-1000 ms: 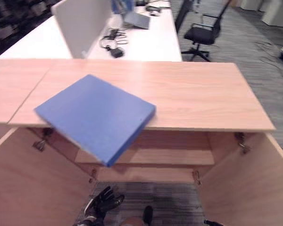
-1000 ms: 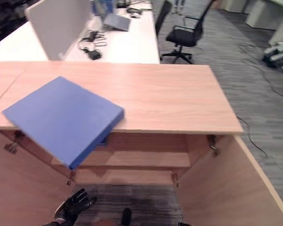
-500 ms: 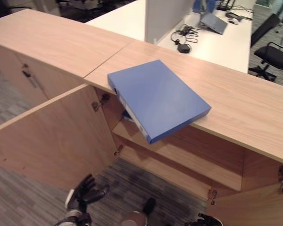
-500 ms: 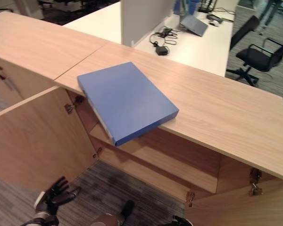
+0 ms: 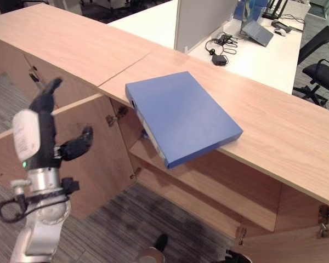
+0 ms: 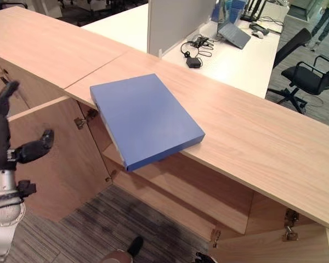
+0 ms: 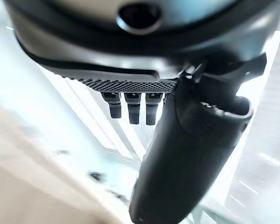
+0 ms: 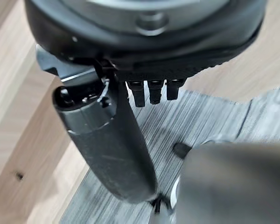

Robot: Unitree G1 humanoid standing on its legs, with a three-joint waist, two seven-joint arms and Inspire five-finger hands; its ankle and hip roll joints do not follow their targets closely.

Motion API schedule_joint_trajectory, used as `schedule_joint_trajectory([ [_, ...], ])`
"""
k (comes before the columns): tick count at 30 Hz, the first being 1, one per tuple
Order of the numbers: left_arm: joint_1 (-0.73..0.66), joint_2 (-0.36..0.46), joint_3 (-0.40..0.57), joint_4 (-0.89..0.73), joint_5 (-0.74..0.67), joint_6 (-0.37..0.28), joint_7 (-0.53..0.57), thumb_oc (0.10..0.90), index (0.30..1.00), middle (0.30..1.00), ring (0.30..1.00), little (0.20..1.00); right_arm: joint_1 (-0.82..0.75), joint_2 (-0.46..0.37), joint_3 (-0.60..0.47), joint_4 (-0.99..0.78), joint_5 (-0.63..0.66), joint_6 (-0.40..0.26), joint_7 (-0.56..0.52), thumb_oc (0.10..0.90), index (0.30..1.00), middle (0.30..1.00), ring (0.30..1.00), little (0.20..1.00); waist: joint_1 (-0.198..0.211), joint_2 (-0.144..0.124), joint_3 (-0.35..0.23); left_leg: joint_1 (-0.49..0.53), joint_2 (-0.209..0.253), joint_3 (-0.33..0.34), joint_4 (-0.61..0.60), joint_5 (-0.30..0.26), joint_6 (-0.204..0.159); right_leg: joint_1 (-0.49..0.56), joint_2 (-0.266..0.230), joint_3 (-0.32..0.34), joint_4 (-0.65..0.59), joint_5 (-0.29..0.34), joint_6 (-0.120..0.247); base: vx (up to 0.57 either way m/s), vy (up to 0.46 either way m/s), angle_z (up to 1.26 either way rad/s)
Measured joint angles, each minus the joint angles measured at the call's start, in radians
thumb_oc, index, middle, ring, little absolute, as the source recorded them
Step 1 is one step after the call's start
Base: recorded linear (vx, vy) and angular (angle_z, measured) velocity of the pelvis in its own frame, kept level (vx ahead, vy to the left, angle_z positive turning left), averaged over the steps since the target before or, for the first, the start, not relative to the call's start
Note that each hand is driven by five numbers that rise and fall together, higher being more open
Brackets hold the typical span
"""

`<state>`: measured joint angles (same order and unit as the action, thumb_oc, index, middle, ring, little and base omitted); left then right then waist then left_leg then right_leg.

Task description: Put the empty folder in the office cabinet

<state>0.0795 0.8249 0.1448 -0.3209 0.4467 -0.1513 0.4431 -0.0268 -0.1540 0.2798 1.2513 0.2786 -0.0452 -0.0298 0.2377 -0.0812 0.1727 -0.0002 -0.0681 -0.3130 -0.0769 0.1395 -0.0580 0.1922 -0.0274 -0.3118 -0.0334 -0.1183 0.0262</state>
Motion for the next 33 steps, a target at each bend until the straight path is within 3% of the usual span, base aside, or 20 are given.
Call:
schedule_joint_trajectory([
  [2,-0.028,0.008,-0.018,-0.05,0.07,-0.066,-0.011,0.8,0.9,0.9,0.9,0.9,-0.016,0.001,0.002,0.0,0.0,-0.005,-0.001,0.8,0.9,0.9,0.9,0.9,-0.031,0.012,-0.006,0.007,-0.009,0.004,0.0,-0.001,-0.001,0.024,-0.006,0.0,-0.033,0.014,0.012,0.06,0.019,-0.01],
  [6,-0.125,0.073,-0.1,-0.094,0.12,-0.119,-0.042,0.8,0.9,0.9,0.9,0.9,-0.025,0.0,0.015,0.002,-0.002,-0.014,0.0,0.8,0.9,0.9,0.9,0.9,-0.067,0.015,-0.008,0.02,-0.007,0.012,0.0,-0.003,-0.003,0.042,-0.002,0.004,-0.061,0.028,0.014,0.03,0.041,-0.09],
  [8,-0.14,0.132,-0.126,-0.096,0.152,-0.136,-0.062,0.8,0.9,0.9,0.9,0.9,-0.009,-0.002,0.018,0.011,-0.002,-0.014,-0.001,0.8,0.9,0.9,0.9,0.9,-0.071,0.018,-0.015,0.02,-0.002,0.017,-0.001,-0.007,-0.006,0.04,0.001,0.01,-0.061,0.028,0.014,0.03,0.033,-0.1],
  [12,-0.123,0.144,-0.143,-0.095,0.156,-0.156,-0.072,0.8,0.9,0.9,0.9,0.9,-0.002,-0.012,0.011,0.013,-0.003,-0.012,-0.001,0.8,0.9,0.9,0.9,0.9,-0.07,0.026,-0.028,0.02,0.002,0.026,-0.001,-0.009,-0.01,0.037,0.003,0.027,-0.061,0.028,0.015,0.02,0.017,-0.07],
  [22,0.037,0.14,-0.106,-0.07,0.156,-0.155,-0.085,0.8,0.9,0.9,0.9,0.9,0.029,-0.011,-0.012,0.014,-0.004,-0.012,0.002,0.8,0.9,0.9,0.9,0.9,-0.058,0.024,-0.071,0.02,0.003,0.029,-0.001,-0.012,-0.01,0.037,0.004,0.029,-0.061,0.029,0.015,0.0,0.001,0.0],
  [33,0.043,0.135,-0.067,-0.058,0.157,-0.117,-0.067,0.8,0.9,0.9,0.9,0.9,0.037,-0.01,-0.011,0.019,-0.004,-0.012,0.003,0.8,0.9,0.9,0.9,0.9,-0.045,0.023,-0.086,0.02,0.002,0.026,-0.001,-0.012,-0.01,0.037,0.004,0.029,-0.061,0.033,0.014,0.0,0.0,0.0],
])
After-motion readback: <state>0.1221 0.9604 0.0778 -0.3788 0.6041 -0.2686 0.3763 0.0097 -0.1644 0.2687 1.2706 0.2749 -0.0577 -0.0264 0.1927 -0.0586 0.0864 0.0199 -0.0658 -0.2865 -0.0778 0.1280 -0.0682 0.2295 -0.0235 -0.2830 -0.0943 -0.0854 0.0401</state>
